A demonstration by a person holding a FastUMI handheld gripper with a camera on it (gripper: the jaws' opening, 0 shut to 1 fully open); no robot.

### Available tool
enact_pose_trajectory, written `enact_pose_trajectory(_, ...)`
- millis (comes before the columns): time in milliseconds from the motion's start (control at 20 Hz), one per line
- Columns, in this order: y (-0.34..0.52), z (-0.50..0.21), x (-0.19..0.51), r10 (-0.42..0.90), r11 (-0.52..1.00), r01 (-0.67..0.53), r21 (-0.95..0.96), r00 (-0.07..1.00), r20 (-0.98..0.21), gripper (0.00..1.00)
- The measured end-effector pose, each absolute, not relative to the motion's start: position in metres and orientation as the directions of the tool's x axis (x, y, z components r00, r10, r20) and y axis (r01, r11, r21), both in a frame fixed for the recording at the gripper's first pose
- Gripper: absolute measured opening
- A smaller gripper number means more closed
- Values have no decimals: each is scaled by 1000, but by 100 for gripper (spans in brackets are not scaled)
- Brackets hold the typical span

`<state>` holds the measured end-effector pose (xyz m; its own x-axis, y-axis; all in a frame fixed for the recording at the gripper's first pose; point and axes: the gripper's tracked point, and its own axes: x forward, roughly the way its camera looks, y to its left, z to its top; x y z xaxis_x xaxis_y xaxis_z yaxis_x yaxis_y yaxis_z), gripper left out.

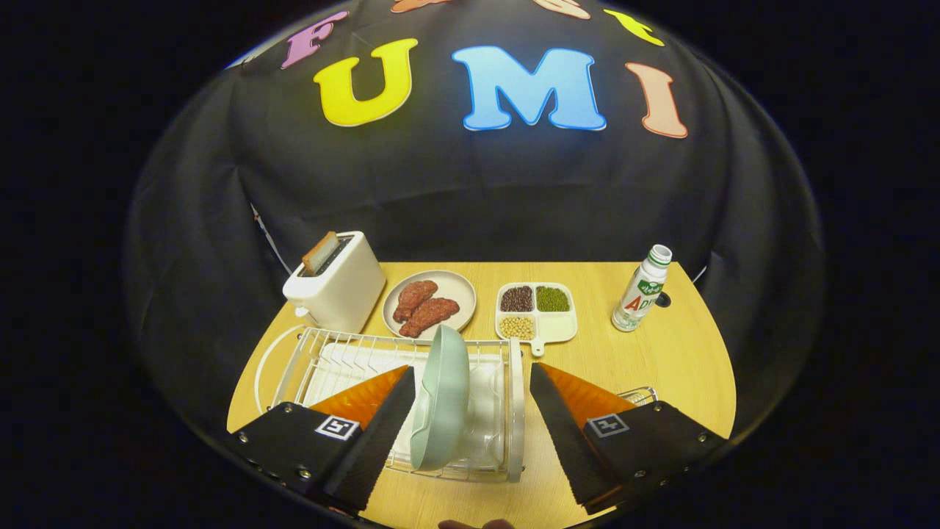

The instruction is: Take the plate from the dish rack, then take the spoon from the basket and place it into the plate.

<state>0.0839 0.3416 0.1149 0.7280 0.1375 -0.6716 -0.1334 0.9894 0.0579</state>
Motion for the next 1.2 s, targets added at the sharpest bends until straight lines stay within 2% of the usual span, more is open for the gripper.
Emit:
enact_pose_trajectory(250, 355, 72, 92, 81, 992, -128, 0, 630, -772, 97)
enact_pose_trajectory(500, 361, 40, 93, -6, 997, -59, -48, 569, -822, 97)
enact_pose_trajectory(650, 357, 25, 91, -45, 996, -44, -81, 535, -843, 74)
enact_pose_trajectory(750, 362, 24, 88, -24, 998, -30, -46, 516, -856, 35)
enact_pose_trajectory(800, 363, 21, 94, -27, 998, -27, -48, 519, -854, 30)
enact_pose_trajectory(1000, 363, 33, 89, -58, 997, -17, -78, 511, -857, 30)
enact_pose_trajectory(1200, 356, 56, 92, -143, 987, 19, -157, 538, -831, 30)
